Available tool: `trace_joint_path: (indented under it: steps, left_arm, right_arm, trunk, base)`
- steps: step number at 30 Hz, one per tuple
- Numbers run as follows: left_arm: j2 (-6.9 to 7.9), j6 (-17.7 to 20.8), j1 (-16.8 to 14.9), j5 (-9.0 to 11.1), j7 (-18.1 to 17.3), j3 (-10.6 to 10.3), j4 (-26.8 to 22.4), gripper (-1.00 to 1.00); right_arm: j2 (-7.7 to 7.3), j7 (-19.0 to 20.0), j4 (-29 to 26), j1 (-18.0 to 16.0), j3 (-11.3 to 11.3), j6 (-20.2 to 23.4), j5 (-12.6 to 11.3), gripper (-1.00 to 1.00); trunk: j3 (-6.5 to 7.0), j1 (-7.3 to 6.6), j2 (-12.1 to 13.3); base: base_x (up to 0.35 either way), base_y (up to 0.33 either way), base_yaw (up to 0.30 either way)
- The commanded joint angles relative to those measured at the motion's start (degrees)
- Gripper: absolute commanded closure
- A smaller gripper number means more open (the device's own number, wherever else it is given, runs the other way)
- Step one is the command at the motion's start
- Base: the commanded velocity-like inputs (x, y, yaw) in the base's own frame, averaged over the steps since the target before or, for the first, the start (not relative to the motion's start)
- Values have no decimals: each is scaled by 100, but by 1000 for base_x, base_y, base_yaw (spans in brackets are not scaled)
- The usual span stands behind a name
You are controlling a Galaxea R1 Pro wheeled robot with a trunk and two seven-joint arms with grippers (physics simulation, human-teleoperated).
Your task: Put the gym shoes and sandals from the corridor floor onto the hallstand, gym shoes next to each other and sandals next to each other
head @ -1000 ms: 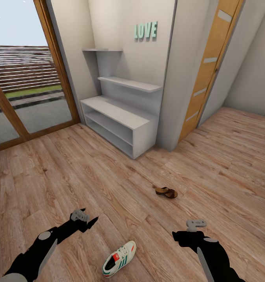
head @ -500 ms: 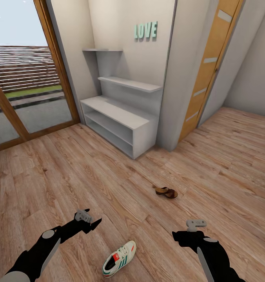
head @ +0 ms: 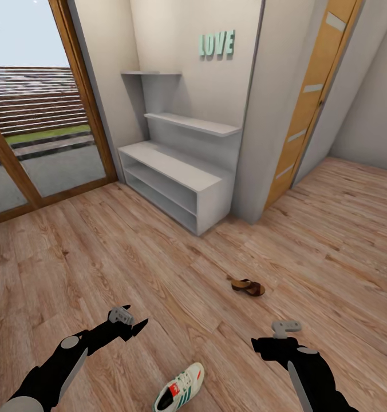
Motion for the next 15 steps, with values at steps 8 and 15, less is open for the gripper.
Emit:
trace_joint_path:
  steps: [8,15]
  left_arm:
    - [6,-30,-4,3,3,-27,3,-100]
    - [6,-29,-4,2,11,-57,-2,-100]
  right_arm:
    - [-2,7,-5,-3,-6,28,0,-100]
    - [-2,6,-6,-3,-7,28,0,-100]
  trunk:
    - [-5,0,-2]
    - [-5,0,-2]
  base:
    - [23,68,0]
    - [29,133,0]
